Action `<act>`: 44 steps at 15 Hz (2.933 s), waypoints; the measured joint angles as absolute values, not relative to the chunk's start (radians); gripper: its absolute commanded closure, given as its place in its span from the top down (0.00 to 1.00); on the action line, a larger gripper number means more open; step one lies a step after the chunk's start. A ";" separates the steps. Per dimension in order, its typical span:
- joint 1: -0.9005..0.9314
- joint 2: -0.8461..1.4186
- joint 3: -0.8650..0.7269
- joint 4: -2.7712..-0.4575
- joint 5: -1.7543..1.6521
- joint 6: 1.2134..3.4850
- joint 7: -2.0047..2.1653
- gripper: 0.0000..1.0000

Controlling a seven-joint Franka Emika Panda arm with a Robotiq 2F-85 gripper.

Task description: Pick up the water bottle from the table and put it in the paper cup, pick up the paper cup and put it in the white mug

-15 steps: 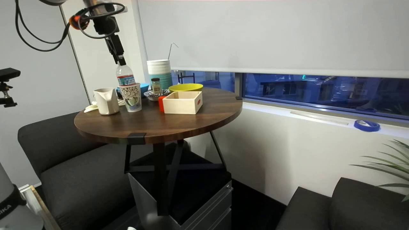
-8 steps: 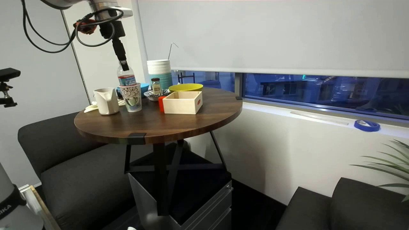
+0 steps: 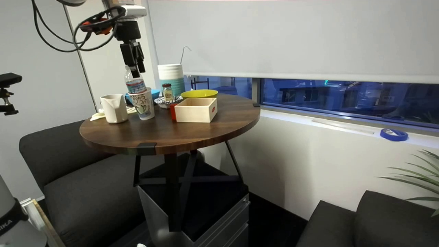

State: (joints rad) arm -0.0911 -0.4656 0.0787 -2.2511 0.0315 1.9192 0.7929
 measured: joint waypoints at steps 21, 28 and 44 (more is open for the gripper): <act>-0.119 -0.291 -0.013 -2.217 0.222 1.827 1.024 1.00; -0.121 -0.265 -0.058 -2.198 0.340 1.920 1.050 1.00; -0.118 -0.368 -0.061 -2.332 0.326 1.921 0.457 1.00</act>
